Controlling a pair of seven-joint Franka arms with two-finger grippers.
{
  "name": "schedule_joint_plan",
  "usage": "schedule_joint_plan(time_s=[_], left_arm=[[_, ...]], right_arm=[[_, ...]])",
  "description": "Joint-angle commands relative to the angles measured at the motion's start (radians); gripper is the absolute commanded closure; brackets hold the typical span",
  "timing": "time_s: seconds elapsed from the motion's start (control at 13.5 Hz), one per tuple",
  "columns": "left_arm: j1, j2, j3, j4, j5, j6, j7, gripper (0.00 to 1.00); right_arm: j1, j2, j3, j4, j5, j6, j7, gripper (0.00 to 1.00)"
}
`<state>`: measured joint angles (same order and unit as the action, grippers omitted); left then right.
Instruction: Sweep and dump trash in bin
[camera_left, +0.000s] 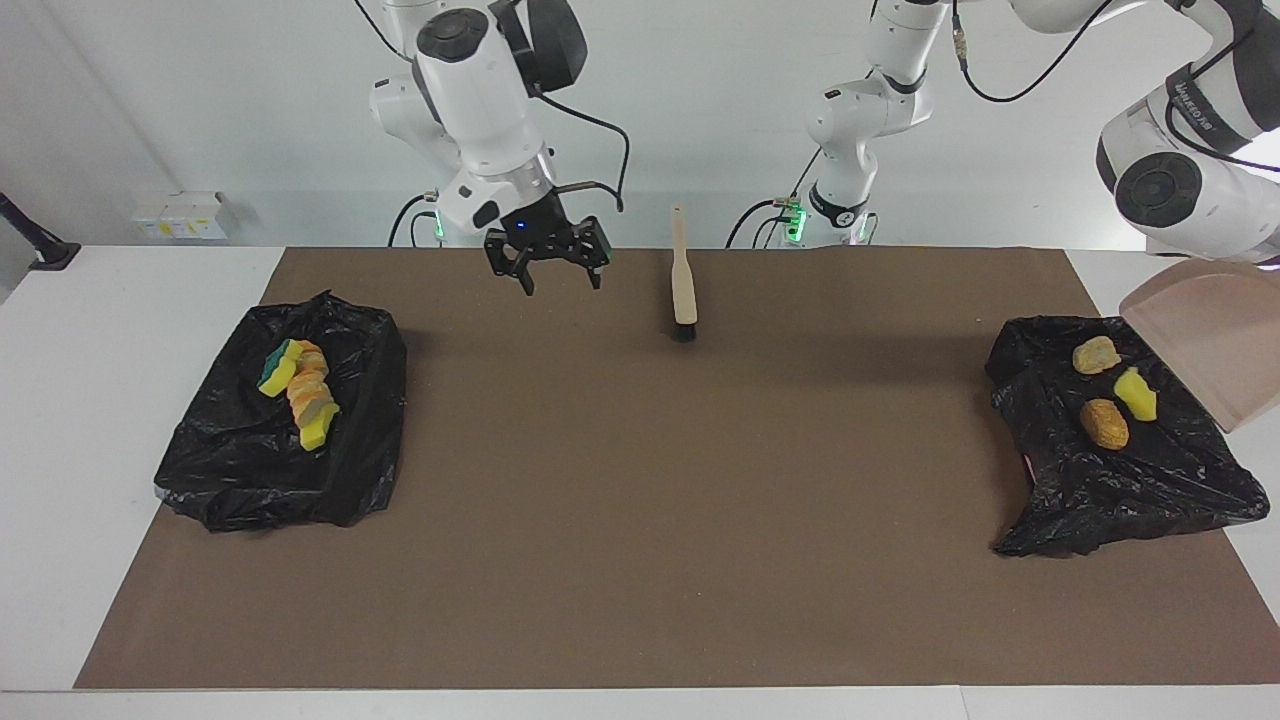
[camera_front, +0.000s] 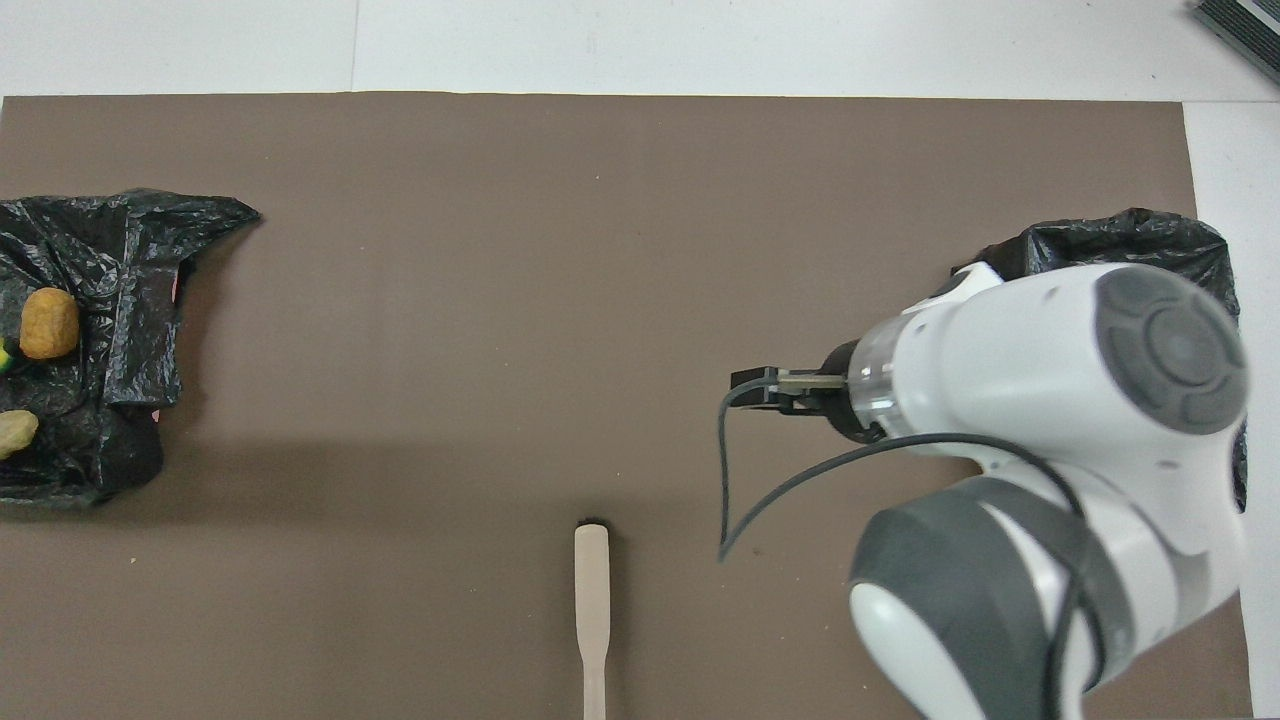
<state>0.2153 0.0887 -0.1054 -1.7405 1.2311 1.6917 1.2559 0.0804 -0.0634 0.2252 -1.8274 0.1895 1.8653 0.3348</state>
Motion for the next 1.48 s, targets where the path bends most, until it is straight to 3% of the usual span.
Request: schedule_joint_plan(time_s=[0.0, 0.37, 0.81, 1.18, 1.41], left_arm=[[-0.059, -0.036, 0.006, -0.028, -0.004, -0.058, -0.032, 1.00], [-0.148, -0.038, 0.006, -0.025, -0.295, -0.129, -0.211, 1.00], [-0.209, -0.040, 0.004, -0.030, -0.606, -0.112, -0.396, 1.00], [-0.240, -0.047, 0.004, -0.030, -0.905, -0.115, -0.807, 1.00], [-0.310, -0.049, 0.004, -0.028, -1.002, -0.104, -1.008, 1.00]], right_arm=[[-0.053, 0.004, 0.004, 0.074, -0.082, -0.092, -0.048, 0.00], [-0.093, 0.025, -0.030, 0.186, -0.197, -0.172, -0.048, 0.00], [-0.119, 0.053, -0.068, 0.252, -0.223, -0.270, -0.048, 0.00], [-0.099, 0.082, -0.122, 0.298, -0.271, -0.316, -0.075, 0.00], [-0.042, 0.082, -0.200, 0.298, -0.266, -0.324, -0.125, 0.00]])
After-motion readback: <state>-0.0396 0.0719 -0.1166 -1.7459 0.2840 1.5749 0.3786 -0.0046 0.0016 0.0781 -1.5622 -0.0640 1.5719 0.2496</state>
